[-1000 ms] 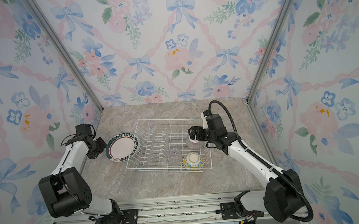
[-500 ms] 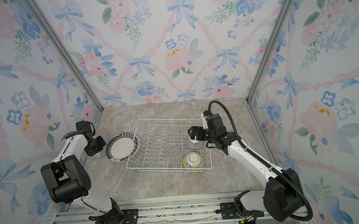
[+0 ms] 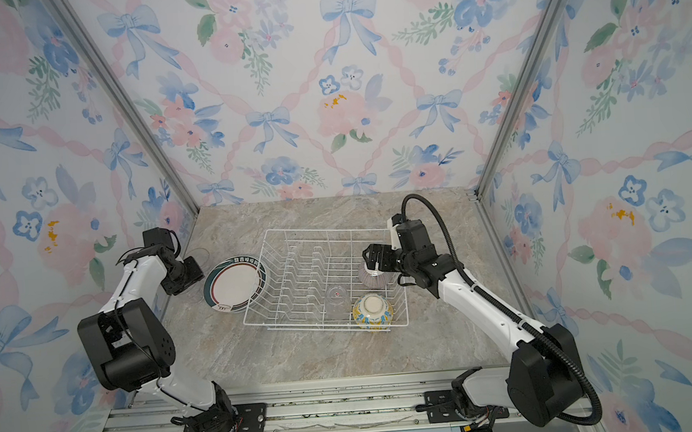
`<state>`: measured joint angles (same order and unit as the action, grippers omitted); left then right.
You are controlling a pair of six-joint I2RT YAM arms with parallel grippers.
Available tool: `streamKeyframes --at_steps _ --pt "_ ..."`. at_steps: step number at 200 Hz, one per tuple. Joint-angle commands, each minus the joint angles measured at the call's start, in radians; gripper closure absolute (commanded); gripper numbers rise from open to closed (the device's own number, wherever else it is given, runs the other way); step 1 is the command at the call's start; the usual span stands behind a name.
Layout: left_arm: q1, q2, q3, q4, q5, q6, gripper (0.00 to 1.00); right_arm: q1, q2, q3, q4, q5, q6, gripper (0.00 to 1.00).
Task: Unload the mixed dishes from the dish rack
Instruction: 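Lower the clear cup beside the other cup and open the left gripper, then lower the right gripper onto the last clear cup in the rack while the left returns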
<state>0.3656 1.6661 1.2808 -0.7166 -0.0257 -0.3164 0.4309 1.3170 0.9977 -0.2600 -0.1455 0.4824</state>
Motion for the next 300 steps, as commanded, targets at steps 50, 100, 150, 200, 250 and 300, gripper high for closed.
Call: streamKeyframes --at_steps 50,100,150,200,250,300 --pt "-0.021 -0.117 -0.005 -0.024 0.056 -0.004 0.14 -0.013 0.011 -0.004 -0.010 -0.018 0.008 0.03" --pt "-0.084 -0.236 -0.047 -0.021 0.076 -0.028 0.02 -0.001 0.022 -0.002 -0.007 -0.012 0.008 0.03" --pt "-0.185 -0.388 -0.112 0.005 0.089 -0.111 0.02 0.078 0.058 0.032 -0.019 -0.009 -0.013 0.03" --pt "-0.324 -0.498 -0.266 0.174 0.154 -0.225 0.02 0.197 0.145 0.122 -0.141 -0.021 -0.096 0.03" --pt "-0.436 -0.570 -0.349 0.285 0.145 -0.271 0.02 0.288 0.212 0.204 -0.233 -0.010 -0.104 0.03" --pt "-0.475 -0.620 -0.416 0.383 0.183 -0.292 0.02 0.386 0.308 0.300 -0.395 0.118 -0.129 0.03"
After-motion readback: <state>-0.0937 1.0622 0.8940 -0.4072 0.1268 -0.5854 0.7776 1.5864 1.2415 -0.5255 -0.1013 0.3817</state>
